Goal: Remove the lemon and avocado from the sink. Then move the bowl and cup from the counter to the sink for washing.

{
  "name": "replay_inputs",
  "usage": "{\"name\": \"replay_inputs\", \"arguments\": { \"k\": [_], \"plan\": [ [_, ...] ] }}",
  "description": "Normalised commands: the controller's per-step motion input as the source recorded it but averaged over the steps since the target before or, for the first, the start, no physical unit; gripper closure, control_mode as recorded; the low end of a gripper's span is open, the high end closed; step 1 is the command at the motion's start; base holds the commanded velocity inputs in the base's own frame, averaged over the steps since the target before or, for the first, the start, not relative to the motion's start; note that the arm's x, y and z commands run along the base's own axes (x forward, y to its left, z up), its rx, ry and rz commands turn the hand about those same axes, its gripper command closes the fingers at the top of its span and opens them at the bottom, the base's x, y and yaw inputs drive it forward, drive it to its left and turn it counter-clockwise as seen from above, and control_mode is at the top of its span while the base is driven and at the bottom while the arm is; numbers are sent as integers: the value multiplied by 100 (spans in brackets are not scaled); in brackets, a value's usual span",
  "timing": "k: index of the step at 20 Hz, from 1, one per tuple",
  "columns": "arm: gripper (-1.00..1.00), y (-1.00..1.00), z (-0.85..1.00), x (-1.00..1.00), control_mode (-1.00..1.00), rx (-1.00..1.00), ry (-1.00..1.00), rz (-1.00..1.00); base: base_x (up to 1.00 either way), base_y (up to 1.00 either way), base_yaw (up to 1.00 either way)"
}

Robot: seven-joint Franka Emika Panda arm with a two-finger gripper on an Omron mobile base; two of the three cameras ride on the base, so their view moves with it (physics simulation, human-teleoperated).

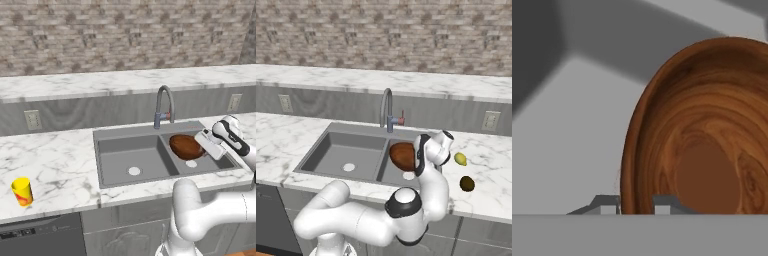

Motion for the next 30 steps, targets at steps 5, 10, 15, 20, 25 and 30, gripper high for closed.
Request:
{"name": "replay_inputs", "arguments": {
  "k": [5,10,15,20,25,30],
  "plan": [
    [100,0,-12,5,-100,0,0,1,0,0,0],
    [100,0,-15,6,-100,-2,0,0,0,0,0],
    [100,1,-15,13,-100,-6,0,0,0,0,0],
    [100,4,-13,11,-100,-7,0,0,0,0,0],
    [100,13,-13,10,-100,-4,0,0,0,0,0],
    [100,19,-10,5,-100,-3,0,0,0,0,0]
  ]
}}
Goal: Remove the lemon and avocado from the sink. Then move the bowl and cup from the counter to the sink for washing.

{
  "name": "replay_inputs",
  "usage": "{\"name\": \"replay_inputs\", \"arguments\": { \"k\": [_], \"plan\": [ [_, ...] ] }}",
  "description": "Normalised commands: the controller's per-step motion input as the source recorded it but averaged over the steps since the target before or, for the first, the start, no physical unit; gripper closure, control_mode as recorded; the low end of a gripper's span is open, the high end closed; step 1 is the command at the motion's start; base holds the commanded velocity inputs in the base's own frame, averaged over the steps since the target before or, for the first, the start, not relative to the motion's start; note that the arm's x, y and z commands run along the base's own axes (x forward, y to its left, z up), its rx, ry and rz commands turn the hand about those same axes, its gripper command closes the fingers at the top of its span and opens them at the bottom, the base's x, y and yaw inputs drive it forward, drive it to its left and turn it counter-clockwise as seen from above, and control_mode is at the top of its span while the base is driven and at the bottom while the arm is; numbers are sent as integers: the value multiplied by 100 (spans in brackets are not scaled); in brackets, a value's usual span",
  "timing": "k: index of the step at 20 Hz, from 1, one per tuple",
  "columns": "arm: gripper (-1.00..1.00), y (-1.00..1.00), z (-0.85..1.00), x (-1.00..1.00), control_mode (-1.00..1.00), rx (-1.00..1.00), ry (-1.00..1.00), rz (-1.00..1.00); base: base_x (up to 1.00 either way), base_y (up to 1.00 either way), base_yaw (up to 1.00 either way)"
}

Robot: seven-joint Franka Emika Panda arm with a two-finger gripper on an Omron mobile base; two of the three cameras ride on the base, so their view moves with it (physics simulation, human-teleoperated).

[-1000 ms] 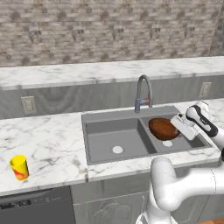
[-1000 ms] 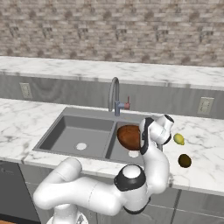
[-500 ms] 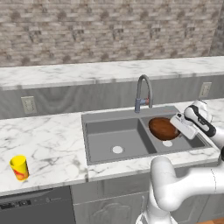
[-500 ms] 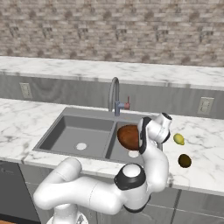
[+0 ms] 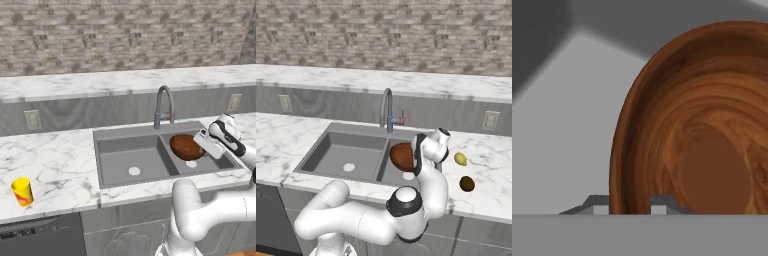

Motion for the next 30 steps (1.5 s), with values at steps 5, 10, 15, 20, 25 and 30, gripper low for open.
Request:
{"name": "replay_inputs", "arguments": {
  "k": [5,10,15,20,25,30],
  "plan": [
    [100,18,-12,5,-100,-4,0,0,0,0,0],
    [100,11,-15,2,-100,-6,0,0,0,0,0],
    [100,15,-16,5,-100,-2,0,0,0,0,0],
    [100,16,-14,9,-100,0,2,0,0,0,0],
    [100,12,-12,9,-100,0,2,0,0,0,0],
    [100,11,-7,7,-100,0,0,0,0,0,0]
  ]
}}
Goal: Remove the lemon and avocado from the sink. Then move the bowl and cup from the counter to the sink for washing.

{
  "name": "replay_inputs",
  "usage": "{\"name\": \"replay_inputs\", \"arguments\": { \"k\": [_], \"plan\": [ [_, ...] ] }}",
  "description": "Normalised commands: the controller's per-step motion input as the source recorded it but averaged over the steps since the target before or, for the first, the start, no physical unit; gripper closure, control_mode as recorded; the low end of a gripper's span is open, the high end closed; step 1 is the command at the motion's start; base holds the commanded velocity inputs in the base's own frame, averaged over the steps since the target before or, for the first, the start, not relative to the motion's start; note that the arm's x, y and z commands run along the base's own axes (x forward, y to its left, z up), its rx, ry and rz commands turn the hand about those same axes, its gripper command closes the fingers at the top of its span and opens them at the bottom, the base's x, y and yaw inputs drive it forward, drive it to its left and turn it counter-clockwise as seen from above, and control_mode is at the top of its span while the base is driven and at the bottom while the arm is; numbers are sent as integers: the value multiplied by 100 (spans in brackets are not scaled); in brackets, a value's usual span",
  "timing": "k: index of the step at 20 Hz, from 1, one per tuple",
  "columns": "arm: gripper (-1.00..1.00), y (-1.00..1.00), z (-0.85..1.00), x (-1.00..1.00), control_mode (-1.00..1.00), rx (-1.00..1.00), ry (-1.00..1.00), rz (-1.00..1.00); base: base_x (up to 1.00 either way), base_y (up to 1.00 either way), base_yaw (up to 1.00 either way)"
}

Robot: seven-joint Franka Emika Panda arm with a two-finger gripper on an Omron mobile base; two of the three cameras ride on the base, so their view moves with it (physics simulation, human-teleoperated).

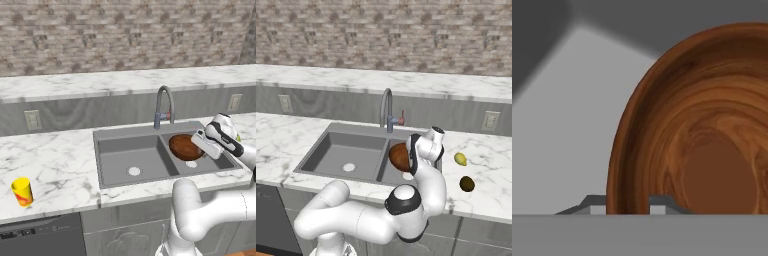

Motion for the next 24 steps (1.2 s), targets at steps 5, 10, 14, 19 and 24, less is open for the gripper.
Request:
{"name": "replay_inputs", "arguments": {
  "k": [5,10,14,19,24],
  "plan": [
    [100,8,-6,3,-100,-2,0,0,0,0,0],
    [-100,9,-6,0,-100,-5,0,0,0,0,0],
    [-100,8,0,0,-100,-3,0,0,0,0,0],
    [-100,4,1,0,-100,0,0,0,0,0,0],
    [-100,3,8,0,-100,0,0,0,0,0,0]
  ]
}}
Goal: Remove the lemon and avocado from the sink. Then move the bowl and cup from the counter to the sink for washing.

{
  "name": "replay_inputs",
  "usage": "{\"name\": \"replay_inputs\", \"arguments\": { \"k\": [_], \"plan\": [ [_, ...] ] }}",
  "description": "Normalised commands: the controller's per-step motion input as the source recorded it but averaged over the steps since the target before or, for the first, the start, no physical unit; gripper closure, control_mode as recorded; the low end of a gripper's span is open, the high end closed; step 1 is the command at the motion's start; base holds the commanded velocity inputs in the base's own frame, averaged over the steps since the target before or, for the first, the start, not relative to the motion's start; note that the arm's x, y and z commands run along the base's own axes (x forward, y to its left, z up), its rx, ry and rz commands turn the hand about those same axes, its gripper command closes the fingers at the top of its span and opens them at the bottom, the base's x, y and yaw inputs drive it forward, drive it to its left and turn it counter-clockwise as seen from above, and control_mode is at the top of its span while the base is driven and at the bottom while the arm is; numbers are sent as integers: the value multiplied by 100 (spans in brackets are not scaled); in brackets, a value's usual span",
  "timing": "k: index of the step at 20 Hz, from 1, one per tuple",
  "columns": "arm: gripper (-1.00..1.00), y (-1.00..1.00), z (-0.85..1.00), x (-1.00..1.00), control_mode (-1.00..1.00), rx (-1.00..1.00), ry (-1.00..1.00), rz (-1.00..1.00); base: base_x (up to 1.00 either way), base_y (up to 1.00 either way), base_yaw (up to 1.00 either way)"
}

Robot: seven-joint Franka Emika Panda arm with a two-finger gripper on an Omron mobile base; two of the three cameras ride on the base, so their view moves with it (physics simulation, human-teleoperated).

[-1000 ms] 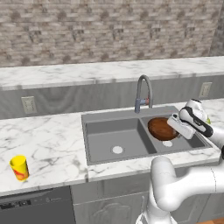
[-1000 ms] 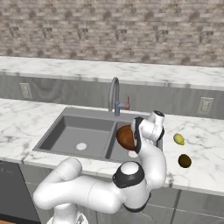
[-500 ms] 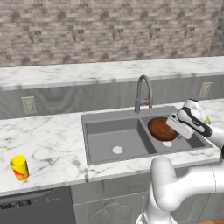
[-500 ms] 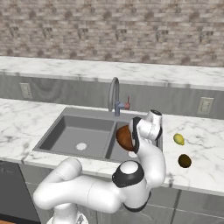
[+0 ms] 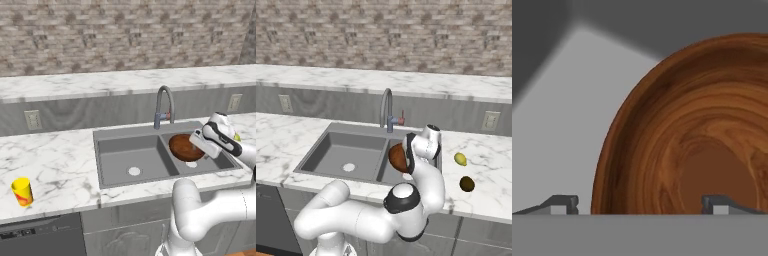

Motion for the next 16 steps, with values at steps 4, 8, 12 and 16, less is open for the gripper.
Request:
{"name": "replay_inputs", "arguments": {
  "k": [4,8,12,16],
  "plan": [
    [-100,0,17,0,-100,0,0,0,0,0,0],
    [-100,0,19,-4,-100,0,0,0,0,0,0],
    [-100,0,18,-13,-100,-1,0,0,0,0,0],
    [-100,0,17,-15,-100,-1,0,-2,0,0,0]
  ]
}}
